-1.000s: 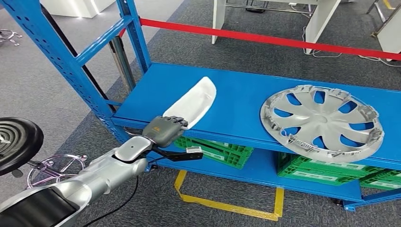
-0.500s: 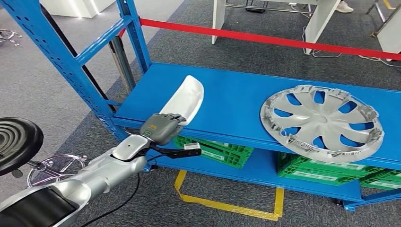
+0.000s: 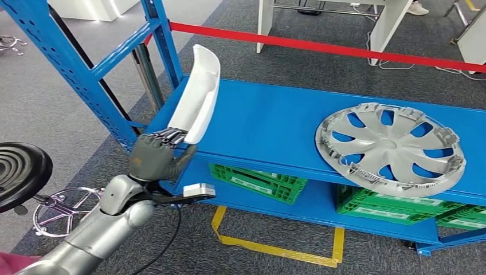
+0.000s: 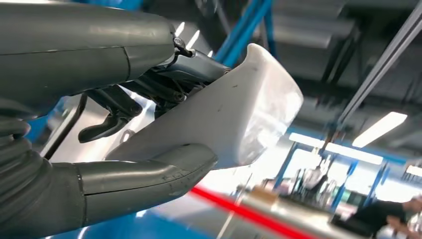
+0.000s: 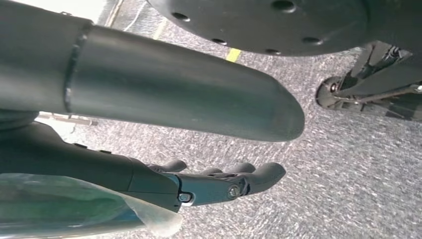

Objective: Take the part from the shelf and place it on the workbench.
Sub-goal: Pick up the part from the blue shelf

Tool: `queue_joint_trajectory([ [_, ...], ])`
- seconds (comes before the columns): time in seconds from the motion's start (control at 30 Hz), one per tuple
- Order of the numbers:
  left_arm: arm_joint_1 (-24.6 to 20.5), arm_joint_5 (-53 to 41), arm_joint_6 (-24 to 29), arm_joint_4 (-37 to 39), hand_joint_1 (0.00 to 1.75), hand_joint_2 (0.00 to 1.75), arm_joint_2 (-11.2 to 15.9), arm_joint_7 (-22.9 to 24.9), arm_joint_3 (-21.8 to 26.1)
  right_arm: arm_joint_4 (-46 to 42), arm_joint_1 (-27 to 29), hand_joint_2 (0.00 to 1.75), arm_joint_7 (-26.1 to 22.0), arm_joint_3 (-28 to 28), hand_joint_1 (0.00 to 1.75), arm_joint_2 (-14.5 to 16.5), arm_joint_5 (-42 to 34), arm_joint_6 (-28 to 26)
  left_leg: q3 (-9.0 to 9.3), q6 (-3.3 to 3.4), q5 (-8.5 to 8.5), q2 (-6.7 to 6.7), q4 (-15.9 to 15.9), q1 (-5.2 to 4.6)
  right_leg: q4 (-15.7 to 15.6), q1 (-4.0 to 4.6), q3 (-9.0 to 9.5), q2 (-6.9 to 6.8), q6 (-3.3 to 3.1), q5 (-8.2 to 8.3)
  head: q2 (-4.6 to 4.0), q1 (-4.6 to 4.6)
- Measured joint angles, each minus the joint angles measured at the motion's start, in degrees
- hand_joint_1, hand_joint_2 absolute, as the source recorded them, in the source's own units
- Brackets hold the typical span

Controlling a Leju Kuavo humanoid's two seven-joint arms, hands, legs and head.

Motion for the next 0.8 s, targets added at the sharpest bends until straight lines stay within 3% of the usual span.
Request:
queue_joint_trajectory([
  [0.13, 4.7, 0.5, 0.0, -7.9, 1.75, 1.75, 0.5, -2.1, 2.4, 0.0, 0.0, 0.0, -0.4, 0.0, 0.0, 0.2, -0.2, -0.1, 0.01, 0.0, 0.01, 0.0, 0.0, 0.01, 0.0, 0.0, 0.0, -0.01, 0.0, 0.0, 0.0, 0.0],
  [0.33, 8.5, 3.6, 0.0, -13.6, 1.75, 1.75, 0.8, -3.6, 3.8, 0.0, 0.0, 0.0, -0.4, 0.0, 0.0, 0.9, -0.3, -0.3, 0.02, 0.0, 0.01, -0.01, 0.0, 0.01, 0.0, 0.0, 0.03, -0.02, 0.0, 0.01, 0.0, -0.01],
  [0.8, 10.1, 12.9, -0.5, -14.5, 1.75, 1.75, 0.8, -1.3, 1.5, 0.0, -0.1, 0.0, -0.6, 0.3, 0.0, 2.0, -0.4, -0.9, 0.02, 0.0, 0.01, -0.01, 0.0, 0.01, 0.0, 0.0, 0.0, -0.01, 0.0, 0.01, 0.0, 0.0],
])
